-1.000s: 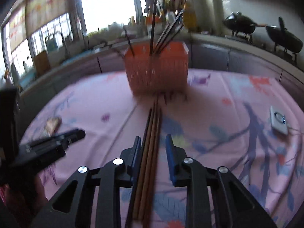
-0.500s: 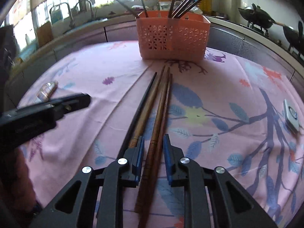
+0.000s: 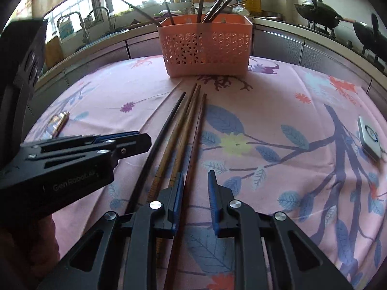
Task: Organize utensils
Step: 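Lower both grippers to the remaining chopsticks and each grasp one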
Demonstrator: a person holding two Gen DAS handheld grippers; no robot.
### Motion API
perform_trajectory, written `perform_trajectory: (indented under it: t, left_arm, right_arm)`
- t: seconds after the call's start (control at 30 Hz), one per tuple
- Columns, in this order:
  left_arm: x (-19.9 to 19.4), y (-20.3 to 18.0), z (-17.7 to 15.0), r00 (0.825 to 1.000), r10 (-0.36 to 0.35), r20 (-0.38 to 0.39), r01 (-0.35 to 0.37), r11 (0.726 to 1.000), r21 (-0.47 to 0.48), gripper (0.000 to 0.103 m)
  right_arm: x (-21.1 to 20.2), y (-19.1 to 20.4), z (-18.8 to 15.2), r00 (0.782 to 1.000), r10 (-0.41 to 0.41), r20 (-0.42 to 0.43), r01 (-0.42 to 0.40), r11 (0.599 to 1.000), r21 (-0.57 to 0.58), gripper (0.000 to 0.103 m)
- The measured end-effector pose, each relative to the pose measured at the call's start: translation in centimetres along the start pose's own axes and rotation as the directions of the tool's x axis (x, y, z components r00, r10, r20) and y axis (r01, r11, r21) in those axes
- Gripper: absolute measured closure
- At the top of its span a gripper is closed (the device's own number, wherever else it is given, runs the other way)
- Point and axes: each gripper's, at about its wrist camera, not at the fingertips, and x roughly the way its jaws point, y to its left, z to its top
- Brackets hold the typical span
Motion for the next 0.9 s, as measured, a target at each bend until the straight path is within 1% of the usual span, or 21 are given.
perform_trajectory:
  t: [0.07,0.2,0.37,0.5,0.57,0.63,0.73,0.8,0.9]
  left_arm:
    - [0.4,-0.3,0.0,1.0,-0.003,-0.014,0.003,1.0,0.005,0.095]
    - [0.8,-0.7,0.1,1.0,-0.006,-0.026,0.006,1.0,0.014,0.095]
    - [1.1,-1.1,0.2,1.0,0.021,-0.013,-0.02,0.999,0.041,0.095]
    - [1.2,-1.3,0.3,0.999,0.03,-0.011,-0.029,0.997,0.066,0.095]
    - [1.1,-0.9,0.4,1.0,0.008,-0.02,-0.007,0.999,0.049,0.095]
    - [1.0,-0.3,0.5,1.0,0.005,-0.023,-0.005,1.0,0.031,0.09]
    - [0.8,0.4,0.8,0.999,-0.004,-0.035,0.004,1.0,-0.002,0.088]
    - [0.9,0.1,0.9,0.999,0.005,-0.042,-0.005,1.0,0.004,0.088]
    - [1.1,-0.6,0.9,0.999,0.042,-0.032,-0.04,0.998,0.044,0.088]
  right_arm:
    - [0.1,0.0,0.0,1.0,-0.02,0.007,0.02,1.0,-0.022,0.103]
    - [0.2,-0.9,0.0,0.999,-0.029,0.015,0.029,1.0,-0.003,0.103]
    - [0.2,-1.1,-0.1,0.999,-0.021,0.025,0.022,1.0,-0.012,0.103]
    - [0.3,-1.8,0.0,1.0,-0.001,0.019,0.0,1.0,0.016,0.103]
    - [0.2,-2.0,0.0,1.0,-0.003,0.019,0.003,1.0,0.027,0.103]
    - [0.1,-2.3,0.0,1.0,-0.004,0.014,0.003,0.999,0.043,0.103]
    - [0.0,-2.3,-0.1,1.0,-0.01,0.01,0.01,0.999,0.046,0.103]
    - [0.1,-2.2,0.0,1.0,-0.013,0.008,0.012,0.999,0.047,0.103]
    - [0.2,-2.0,0.0,1.0,-0.01,0.008,0.009,0.999,0.038,0.103]
